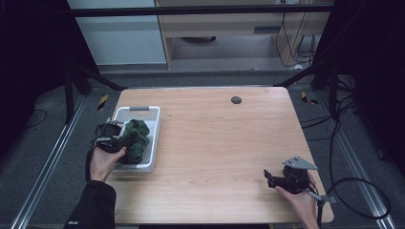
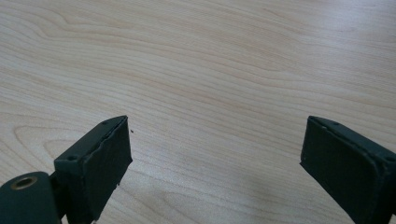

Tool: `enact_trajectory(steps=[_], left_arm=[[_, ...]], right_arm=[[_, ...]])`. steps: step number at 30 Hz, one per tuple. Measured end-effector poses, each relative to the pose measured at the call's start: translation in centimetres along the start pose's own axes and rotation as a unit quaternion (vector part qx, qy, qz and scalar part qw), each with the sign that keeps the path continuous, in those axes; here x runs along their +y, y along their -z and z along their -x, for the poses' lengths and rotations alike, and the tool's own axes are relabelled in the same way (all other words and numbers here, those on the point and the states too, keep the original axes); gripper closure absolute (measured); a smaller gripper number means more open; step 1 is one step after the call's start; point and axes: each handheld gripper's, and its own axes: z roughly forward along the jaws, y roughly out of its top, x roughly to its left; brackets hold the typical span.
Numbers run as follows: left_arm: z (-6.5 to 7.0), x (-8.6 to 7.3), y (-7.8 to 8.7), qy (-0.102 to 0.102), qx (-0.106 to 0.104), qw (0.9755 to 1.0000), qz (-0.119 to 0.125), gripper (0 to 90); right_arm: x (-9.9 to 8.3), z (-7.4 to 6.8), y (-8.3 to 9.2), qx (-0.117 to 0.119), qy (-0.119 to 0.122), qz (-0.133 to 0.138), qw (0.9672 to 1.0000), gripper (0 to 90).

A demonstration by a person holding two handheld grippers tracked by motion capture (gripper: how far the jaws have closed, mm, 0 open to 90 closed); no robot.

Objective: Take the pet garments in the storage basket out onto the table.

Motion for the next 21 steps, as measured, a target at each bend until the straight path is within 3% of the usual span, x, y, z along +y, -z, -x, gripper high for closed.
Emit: enact_trajectory(steps=[12,21], left_arm=[[-0.1,0.6,3.2,-0.016,-0.003,0.9995,0.026,82.9],[0.6,1.2,5.1,-0.031,-0.009,0.9985,0.044,82.9]], right_arm=[[0.0,0.0,0.0,-0.002,0.0,0.004,1.0,8.5],[0.1,0.0,0.3,-0.005,-0.003,0.01,0.9999,8.5]])
